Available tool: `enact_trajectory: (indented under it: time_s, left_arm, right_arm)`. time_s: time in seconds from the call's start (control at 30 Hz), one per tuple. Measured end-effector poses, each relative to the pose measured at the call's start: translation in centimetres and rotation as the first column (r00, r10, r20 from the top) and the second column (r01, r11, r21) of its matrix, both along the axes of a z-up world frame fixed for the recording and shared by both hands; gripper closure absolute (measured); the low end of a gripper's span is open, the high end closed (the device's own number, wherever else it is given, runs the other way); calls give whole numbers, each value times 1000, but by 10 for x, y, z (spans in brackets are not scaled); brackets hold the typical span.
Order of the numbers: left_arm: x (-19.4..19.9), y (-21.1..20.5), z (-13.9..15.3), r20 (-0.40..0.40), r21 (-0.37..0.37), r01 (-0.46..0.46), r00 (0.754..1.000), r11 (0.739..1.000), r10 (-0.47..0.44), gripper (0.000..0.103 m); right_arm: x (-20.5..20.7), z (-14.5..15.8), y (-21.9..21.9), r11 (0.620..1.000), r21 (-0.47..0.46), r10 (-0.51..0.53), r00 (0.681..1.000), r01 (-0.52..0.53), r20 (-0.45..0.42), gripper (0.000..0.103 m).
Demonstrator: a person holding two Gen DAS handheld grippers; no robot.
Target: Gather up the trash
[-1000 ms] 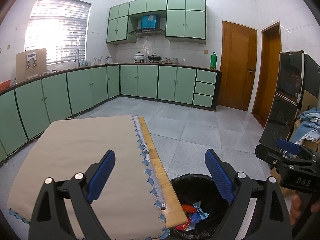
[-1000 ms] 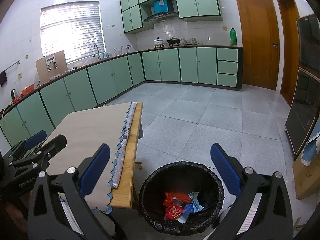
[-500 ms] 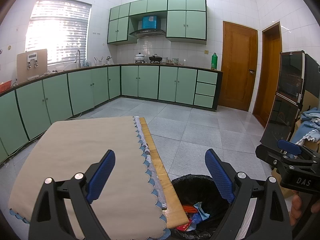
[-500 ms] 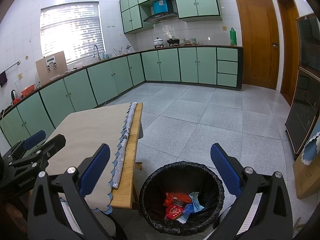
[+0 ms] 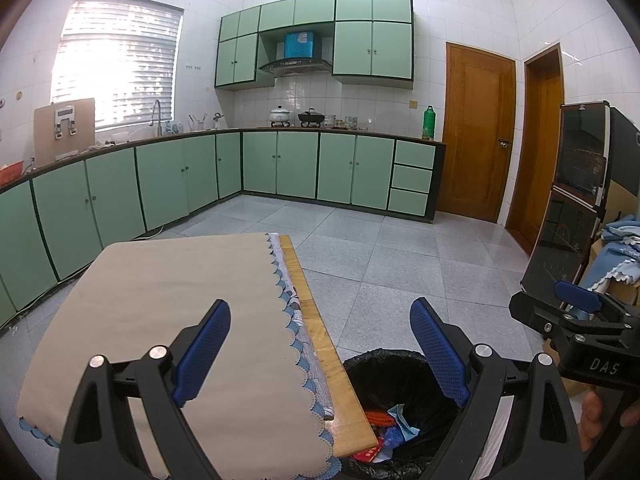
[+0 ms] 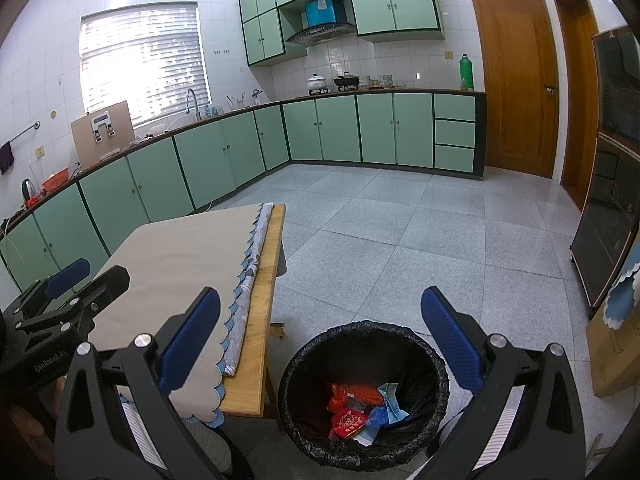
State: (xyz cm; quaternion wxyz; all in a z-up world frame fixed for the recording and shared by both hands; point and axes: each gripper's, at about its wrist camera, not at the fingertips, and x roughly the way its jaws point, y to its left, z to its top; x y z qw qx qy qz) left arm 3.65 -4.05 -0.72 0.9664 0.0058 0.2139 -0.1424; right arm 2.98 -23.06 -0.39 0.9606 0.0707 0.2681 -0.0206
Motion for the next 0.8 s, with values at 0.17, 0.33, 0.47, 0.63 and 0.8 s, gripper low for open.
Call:
enact_trajectory:
  time_s: [0.17,0.33,0.47,0.63,0.8]
  left_arm:
    - [0,0,0,0,-1,0,1000,1000,0,14]
    - [0,1,0,0,0,1,1000,1000,-1,14]
    - [0,0,0,0,0,1,1000,1000,-1,14]
    - [0,1,0,0,0,0,1000,1000,0,14]
    - [0,1,0,0,0,0,1000,1000,0,14]
  right_arm:
    - [0,0,0,1000,-1,0,1000,0,0,5]
    - [0,-1,0,1000,1,1,1000,-1,0,5]
    - [0,-1,0,1000,1,1,1000,-1,-1,5]
    - [0,-1,0,1000,0,0,1000,0,0,5]
    - [0,-1,0,1000,0,1,1000,-1,0,5]
